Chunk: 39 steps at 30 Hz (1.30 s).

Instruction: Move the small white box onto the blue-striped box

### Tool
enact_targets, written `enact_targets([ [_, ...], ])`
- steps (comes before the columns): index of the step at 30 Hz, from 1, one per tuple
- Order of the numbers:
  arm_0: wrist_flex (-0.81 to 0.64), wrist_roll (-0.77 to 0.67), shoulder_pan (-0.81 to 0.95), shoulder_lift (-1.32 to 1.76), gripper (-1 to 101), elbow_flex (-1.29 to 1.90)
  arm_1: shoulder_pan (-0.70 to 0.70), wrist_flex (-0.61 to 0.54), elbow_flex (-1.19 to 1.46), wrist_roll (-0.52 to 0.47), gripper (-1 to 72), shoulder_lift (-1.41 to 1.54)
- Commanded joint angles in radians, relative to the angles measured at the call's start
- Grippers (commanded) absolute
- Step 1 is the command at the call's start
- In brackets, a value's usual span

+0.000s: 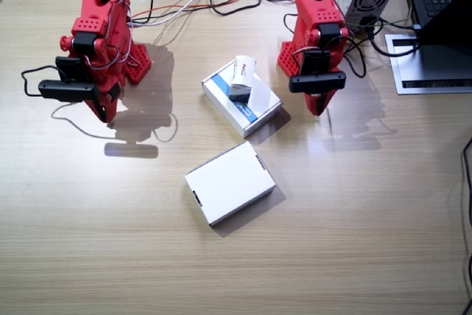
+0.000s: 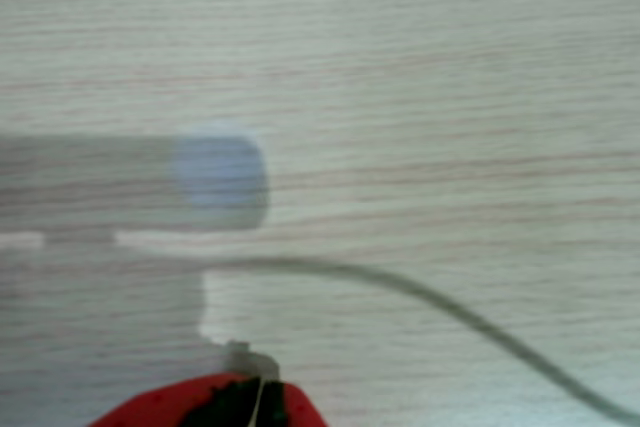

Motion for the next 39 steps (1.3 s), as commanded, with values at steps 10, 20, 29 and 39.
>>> enact_targets([
  [10, 0.020, 0.020, -0.015, 0.034, 0, -0.017, 0.098, 0.021, -0.011, -0.054, 0.5, 0.028],
  [20, 0.020, 0.020, -0.015, 0.034, 0, -0.017, 0.095, 0.021, -0.011, -0.051, 0.5, 0.028],
  [29, 0.020, 0.020, -0.015, 0.034, 0, -0.017, 0.095, 0.023, -0.011, -0.051, 0.5, 0.028],
  [39, 0.020, 0.020, -0.015, 0.034, 0, -0.017, 0.095, 0.023, -0.011, -0.051, 0.5, 0.028],
])
